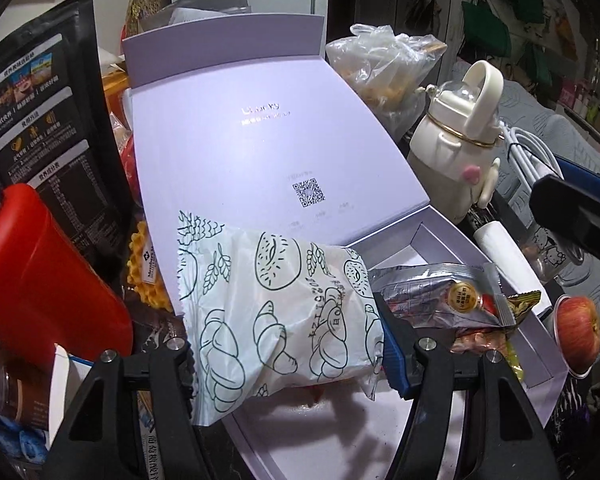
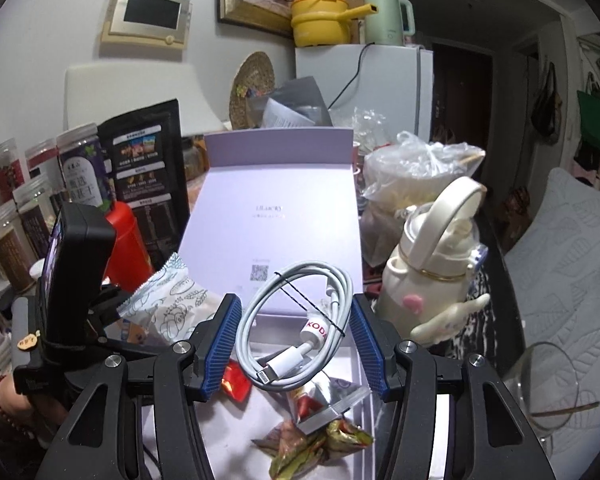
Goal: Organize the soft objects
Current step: 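Lower the white bag with the left gripper while the right lowers the cable, open both, then withdraw both tools up from the box toward the red scrunchie and lavender pouch, then grasp the red fuzzy scrunchie with the left gripper while the right grasps the lavender pouch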
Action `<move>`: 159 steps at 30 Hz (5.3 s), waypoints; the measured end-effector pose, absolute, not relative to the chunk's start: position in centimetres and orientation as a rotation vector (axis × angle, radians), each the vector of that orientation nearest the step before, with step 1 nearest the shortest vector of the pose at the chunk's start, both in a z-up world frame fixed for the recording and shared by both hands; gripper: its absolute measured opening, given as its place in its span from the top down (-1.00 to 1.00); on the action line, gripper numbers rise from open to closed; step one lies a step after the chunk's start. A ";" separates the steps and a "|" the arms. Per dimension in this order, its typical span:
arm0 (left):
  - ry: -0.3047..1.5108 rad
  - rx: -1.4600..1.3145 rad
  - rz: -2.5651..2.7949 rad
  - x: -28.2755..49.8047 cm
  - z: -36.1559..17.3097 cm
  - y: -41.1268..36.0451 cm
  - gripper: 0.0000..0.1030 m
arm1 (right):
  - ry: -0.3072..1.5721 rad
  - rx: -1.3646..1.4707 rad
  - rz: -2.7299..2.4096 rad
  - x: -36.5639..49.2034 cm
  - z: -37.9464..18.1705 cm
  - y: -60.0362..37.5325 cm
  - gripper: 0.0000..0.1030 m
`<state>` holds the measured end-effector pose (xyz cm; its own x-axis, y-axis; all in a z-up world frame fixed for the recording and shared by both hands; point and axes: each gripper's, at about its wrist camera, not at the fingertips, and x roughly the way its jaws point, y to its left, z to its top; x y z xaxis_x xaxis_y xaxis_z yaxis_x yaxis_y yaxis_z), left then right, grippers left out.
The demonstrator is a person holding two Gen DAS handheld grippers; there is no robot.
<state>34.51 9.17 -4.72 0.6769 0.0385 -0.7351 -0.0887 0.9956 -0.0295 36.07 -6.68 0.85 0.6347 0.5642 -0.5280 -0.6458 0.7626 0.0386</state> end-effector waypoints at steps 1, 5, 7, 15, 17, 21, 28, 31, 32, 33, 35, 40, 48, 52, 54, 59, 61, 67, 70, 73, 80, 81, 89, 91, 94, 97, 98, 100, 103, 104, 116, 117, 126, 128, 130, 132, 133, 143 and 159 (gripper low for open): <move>0.829 -0.065 0.073 34.6 -4.8 9.2 -0.26 | 0.554 -0.162 0.696 36.3 0.6 -6.5 -0.08; 0.848 -0.057 0.080 35.1 -5.2 9.2 -0.28 | 0.588 -0.170 0.697 37.4 -0.4 -6.0 -0.08; 0.859 -0.050 0.078 35.4 -5.2 9.0 -0.29 | 0.604 -0.167 0.695 38.0 -0.8 -5.9 -0.08; 0.934 -0.073 0.035 36.6 -6.3 8.9 -0.36 | 0.663 -0.159 0.685 40.0 -2.5 -5.4 -0.08; 0.922 -0.048 0.053 36.4 -6.0 8.5 -0.37 | 0.680 -0.161 0.687 40.5 -3.0 -5.3 -0.08; 0.895 -0.011 0.077 36.1 -5.4 8.3 -0.38 | 0.731 -0.160 0.693 41.5 -4.1 -5.0 -0.08; 0.901 -0.035 0.083 36.1 -5.4 8.9 -0.38 | 0.829 -0.172 0.686 42.4 -6.0 -4.4 -0.09; 0.898 -0.034 0.083 36.0 -5.3 8.9 -0.38 | 0.862 -0.184 0.682 42.6 -6.4 -4.1 -0.08; 0.899 -0.030 0.084 36.0 -5.3 8.8 -0.39 | 0.868 -0.190 0.677 42.6 -6.5 -4.0 -0.08; 0.899 -0.027 0.089 36.1 -5.3 8.8 -0.42 | 0.871 -0.196 0.667 42.6 -6.6 -3.9 -0.09; 0.896 -0.018 0.101 35.9 -5.1 8.8 -0.55 | 0.881 -0.203 0.654 42.8 -6.6 -3.9 -0.09; 0.898 -0.022 0.105 35.8 -4.5 8.9 -0.57 | 0.895 -0.196 0.631 42.9 -6.3 -4.3 -0.27; 0.840 0.016 0.139 35.1 -1.8 8.6 -0.78 | 0.836 -0.191 0.596 41.8 -3.1 -5.3 -0.32; 0.799 0.004 0.146 34.5 0.3 8.8 -0.91 | 0.798 -0.182 0.584 40.9 -1.3 -6.0 -0.32; 0.787 0.004 0.146 34.2 1.0 8.8 -0.91 | 0.776 -0.177 0.578 40.3 -0.3 -6.2 -0.32; 0.740 -0.001 0.150 32.8 3.5 8.6 -0.91 | 0.710 -0.178 0.572 38.4 2.5 -6.6 -0.32; 0.711 -0.001 0.146 31.8 4.9 8.3 -0.91 | 0.682 -0.177 0.572 37.6 3.7 -7.0 -0.32; 0.617 0.027 0.140 28.4 8.5 7.2 -0.91 | 0.586 -0.174 0.559 34.3 7.1 -8.2 -0.32; 0.582 0.040 0.133 26.5 10.1 6.5 -0.91 | 0.547 -0.169 0.559 32.3 8.6 -8.9 -0.32; 0.538 0.059 0.127 24.5 11.6 5.7 -0.91 | 0.502 -0.176 0.551 30.3 10.0 -9.7 -0.35; 0.487 0.066 0.107 20.8 13.8 4.6 -0.91 | 0.430 -0.187 0.522 25.5 12.5 -11.4 -0.48; 0.484 0.063 0.104 20.2 14.1 4.5 -0.91 | 0.434 -0.193 0.505 24.8 12.7 -11.7 -0.49; 0.450 0.060 0.081 15.7 15.2 3.7 -0.91 | 0.402 -0.172 0.467 19.8 13.2 -14.2 -0.56; 0.452 0.051 0.071 14.6 15.0 3.4 -0.91 | 0.394 -0.167 0.456 18.7 12.9 -14.7 -0.56; 0.462 0.043 0.061 13.4 14.3 3.0 -0.91 | 0.397 -0.160 0.448 17.1 12.4 -15.5 -0.57; 0.470 0.040 0.047 12.0 13.6 2.4 -0.91 | 0.404 -0.162 0.442 15.5 11.6 -16.1 -0.57; 0.473 0.041 0.045 11.6 13.3 2.1 -0.91 | 0.405 -0.164 0.436 14.9 11.2 -16.3 -0.57; 0.481 0.043 0.034 10.9 12.9 1.5 -0.91 | 0.407 -0.166 0.427 14.0 10.6 -16.7 -0.57; 0.499 0.042 0.007 10.0 11.9 0.8 -0.91 | 0.423 -0.153 0.413 12.6 9.5 -17.7 -0.57; 0.502 0.043 0.000 9.7 11.7 0.5 -0.91 | 0.429 -0.148 0.407 12.3 9.1 -18.0 -0.57; 0.551 0.043 -0.114 6.6 7.8 -2.2 -0.91 | 0.474 -0.109 0.339 7.9 4.8 -20.7 -0.57; 0.560 0.038 -0.123 6.6 7.4 -2.2 -0.91 | 0.476 -0.104 0.335 7.5 4.3 -20.9 -0.57; 0.655 0.011 -0.175 6.1 3.3 -2.9 -0.91 | 0.536 -0.093 0.354 5.5 -0.3 -21.4 -0.63; 0.675 0.010 -0.179 6.1 2.6 -3.1 -0.91 | 0.557 -0.090 0.354 5.3 -1.4 -21.5 -0.65; 0.703 -0.002 -0.191 6.2 1.5 -3.2 -0.91 | 0.591 -0.084 0.350 5.3 -2.9 -21.8 -0.65; 0.726 -0.011 -0.200 6.3 0.6 -3.2 -0.91 | 0.620 -0.080 0.345 5.3 -4.0 -22.1 -0.65; 0.737 -0.014 -0.204 6.4 0.2 -3.3 -0.91 | 0.634 -0.079 0.341 5.3 -4.6 -22.2 -0.65; 0.827 -0.030 -0.207 7.3 -3.8 -4.0 -0.91 | 0.684 -0.082 0.303 6.5 -8.0 -23.1 -0.92; 0.917 -0.105 -0.141 10.6 -7.4 -3.4 -0.91 | 0.810 -0.127 0.339 12.1 -11.1 -22.4 -0.99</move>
